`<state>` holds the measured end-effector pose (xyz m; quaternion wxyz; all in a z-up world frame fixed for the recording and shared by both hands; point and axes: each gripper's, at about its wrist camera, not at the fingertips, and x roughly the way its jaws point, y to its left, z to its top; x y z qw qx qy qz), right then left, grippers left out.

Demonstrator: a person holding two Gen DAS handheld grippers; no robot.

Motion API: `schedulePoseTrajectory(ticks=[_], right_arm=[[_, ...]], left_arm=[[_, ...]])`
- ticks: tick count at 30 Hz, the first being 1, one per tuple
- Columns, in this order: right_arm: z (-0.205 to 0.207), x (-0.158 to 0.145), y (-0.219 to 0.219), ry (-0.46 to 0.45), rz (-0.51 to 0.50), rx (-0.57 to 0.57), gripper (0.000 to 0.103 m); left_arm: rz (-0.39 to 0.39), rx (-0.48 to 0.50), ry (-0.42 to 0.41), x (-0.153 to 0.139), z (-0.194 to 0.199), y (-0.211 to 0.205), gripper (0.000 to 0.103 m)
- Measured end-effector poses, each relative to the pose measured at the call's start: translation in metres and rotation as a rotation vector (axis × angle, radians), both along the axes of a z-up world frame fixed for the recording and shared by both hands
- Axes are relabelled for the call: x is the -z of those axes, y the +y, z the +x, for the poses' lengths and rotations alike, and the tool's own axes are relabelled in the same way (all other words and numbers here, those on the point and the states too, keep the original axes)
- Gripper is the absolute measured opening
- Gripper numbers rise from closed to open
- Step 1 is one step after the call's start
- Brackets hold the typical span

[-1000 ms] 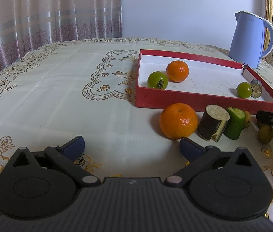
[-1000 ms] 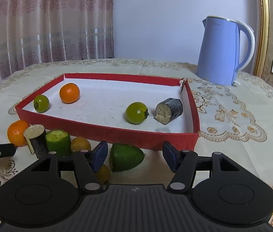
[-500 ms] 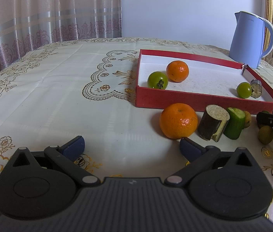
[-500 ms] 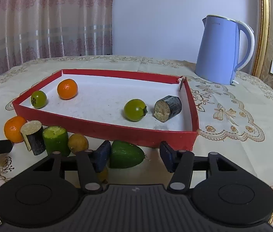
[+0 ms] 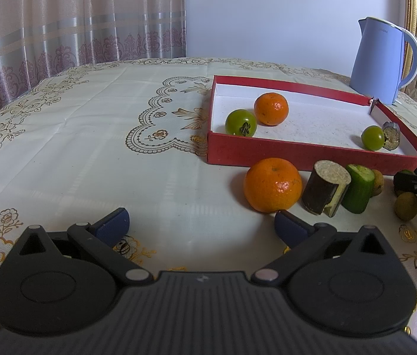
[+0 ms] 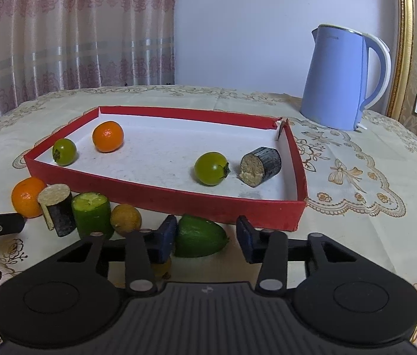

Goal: Organize fruits
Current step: 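Move the right gripper to the dark green lime and close on it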

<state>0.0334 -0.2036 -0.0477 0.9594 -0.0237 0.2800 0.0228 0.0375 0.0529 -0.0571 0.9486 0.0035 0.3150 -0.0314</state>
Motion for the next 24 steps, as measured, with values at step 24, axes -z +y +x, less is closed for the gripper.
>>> schedulePoseTrajectory(ticks=[24], right_arm=[[-0.011, -0.009, -0.004, -0.023, -0.009, 0.003, 0.033]], left_arm=[[0.000, 0.000, 0.000, 0.000, 0.000, 0.000, 0.103]])
